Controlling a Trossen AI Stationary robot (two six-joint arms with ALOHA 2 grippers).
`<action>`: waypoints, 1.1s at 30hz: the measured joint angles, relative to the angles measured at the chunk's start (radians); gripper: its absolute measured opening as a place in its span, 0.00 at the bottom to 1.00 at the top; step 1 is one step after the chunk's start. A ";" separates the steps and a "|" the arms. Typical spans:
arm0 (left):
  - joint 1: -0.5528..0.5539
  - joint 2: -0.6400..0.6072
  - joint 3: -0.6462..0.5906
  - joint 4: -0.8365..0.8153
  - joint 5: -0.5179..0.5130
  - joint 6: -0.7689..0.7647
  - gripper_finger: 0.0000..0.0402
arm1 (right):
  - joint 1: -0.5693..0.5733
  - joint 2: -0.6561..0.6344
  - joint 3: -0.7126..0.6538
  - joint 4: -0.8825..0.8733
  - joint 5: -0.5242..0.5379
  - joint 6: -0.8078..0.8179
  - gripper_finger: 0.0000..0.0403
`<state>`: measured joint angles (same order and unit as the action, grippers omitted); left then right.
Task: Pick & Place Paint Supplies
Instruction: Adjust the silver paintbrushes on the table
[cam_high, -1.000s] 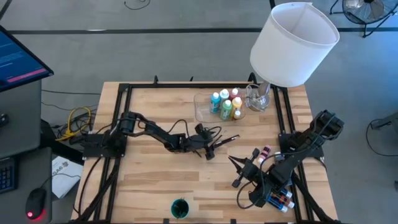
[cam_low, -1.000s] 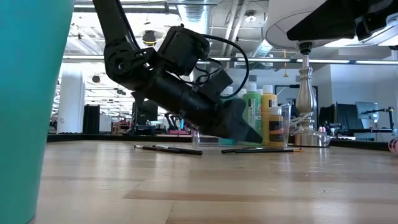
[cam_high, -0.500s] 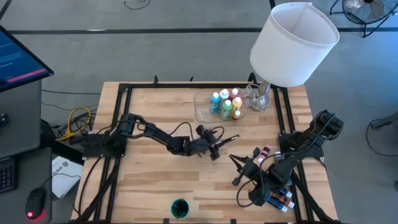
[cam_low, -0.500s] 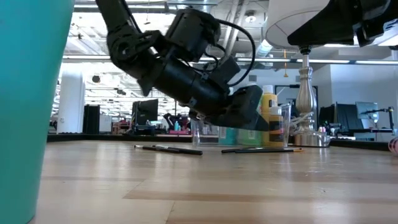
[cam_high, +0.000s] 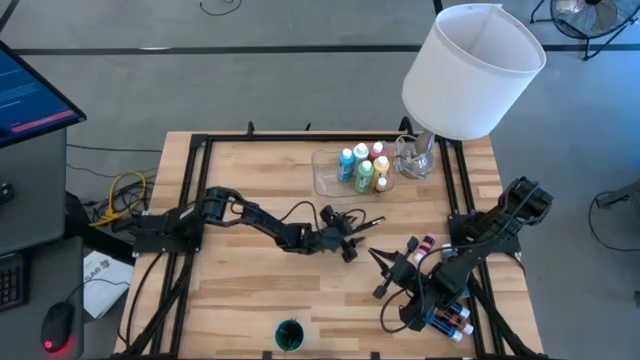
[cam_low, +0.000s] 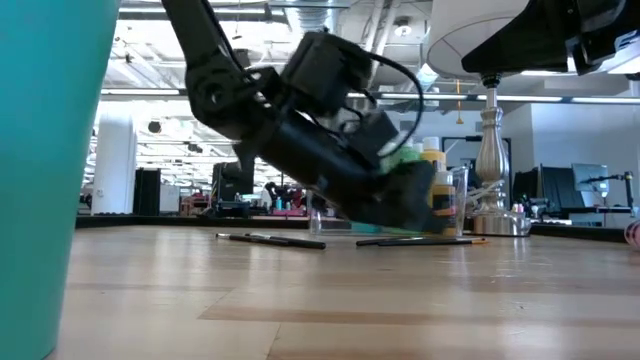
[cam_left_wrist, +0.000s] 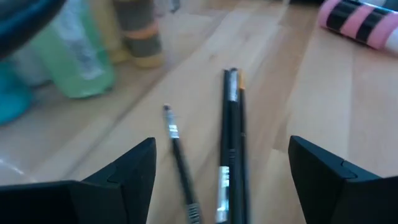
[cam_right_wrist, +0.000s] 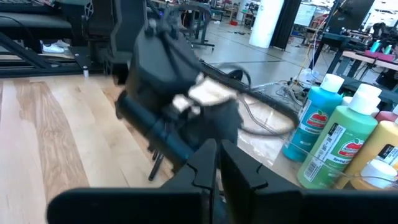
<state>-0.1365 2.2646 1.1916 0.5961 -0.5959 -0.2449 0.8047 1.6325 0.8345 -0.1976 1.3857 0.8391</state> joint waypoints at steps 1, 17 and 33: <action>-0.002 0.020 0.017 0.002 0.012 0.000 0.64 | 0.000 0.000 0.000 0.001 0.000 0.000 0.04; -0.005 0.071 0.077 -0.041 -0.010 -0.003 0.64 | 0.010 0.000 0.000 0.000 0.001 0.000 0.04; 0.012 0.059 0.074 -0.060 -0.061 0.033 0.66 | 0.019 0.000 0.000 0.001 0.001 0.000 0.04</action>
<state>-0.1247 2.3234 1.2652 0.5365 -0.6569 -0.2121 0.8236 1.6325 0.8345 -0.1970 1.3869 0.8391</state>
